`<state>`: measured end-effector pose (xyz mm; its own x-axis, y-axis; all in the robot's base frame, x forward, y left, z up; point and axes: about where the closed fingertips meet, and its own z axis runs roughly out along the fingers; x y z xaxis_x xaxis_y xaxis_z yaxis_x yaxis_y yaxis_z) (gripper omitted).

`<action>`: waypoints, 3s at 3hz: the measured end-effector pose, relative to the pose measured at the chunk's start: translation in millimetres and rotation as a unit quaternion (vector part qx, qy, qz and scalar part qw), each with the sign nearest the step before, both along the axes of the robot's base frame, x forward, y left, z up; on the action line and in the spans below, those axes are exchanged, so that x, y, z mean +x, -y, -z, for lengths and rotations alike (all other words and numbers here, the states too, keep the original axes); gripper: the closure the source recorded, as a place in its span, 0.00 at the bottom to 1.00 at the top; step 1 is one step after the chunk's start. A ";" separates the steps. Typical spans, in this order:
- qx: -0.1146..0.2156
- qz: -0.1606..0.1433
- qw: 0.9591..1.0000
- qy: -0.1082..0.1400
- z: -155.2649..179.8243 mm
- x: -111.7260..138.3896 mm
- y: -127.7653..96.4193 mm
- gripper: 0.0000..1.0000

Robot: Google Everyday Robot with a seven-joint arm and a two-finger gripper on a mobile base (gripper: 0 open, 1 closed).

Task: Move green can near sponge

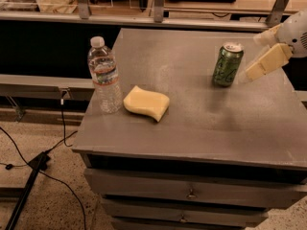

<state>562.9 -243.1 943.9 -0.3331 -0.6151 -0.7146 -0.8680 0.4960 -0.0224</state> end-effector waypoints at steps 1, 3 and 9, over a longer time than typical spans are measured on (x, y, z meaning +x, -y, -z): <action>0.030 0.005 0.999 0.022 5.7 13.9 -9.1 0.00; 0.064 0.036 0.994 0.081 21.0 43.1 -25.4 0.00; 0.202 -0.045 0.978 0.009 -10.0 -18.4 -76.1 1.00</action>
Offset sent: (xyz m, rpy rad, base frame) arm 0.0430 0.0224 -0.0196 0.1533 -0.1850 -0.0783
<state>544.5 -167.0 953.9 -0.2756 -0.3071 -0.9109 -0.9100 0.3888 0.1443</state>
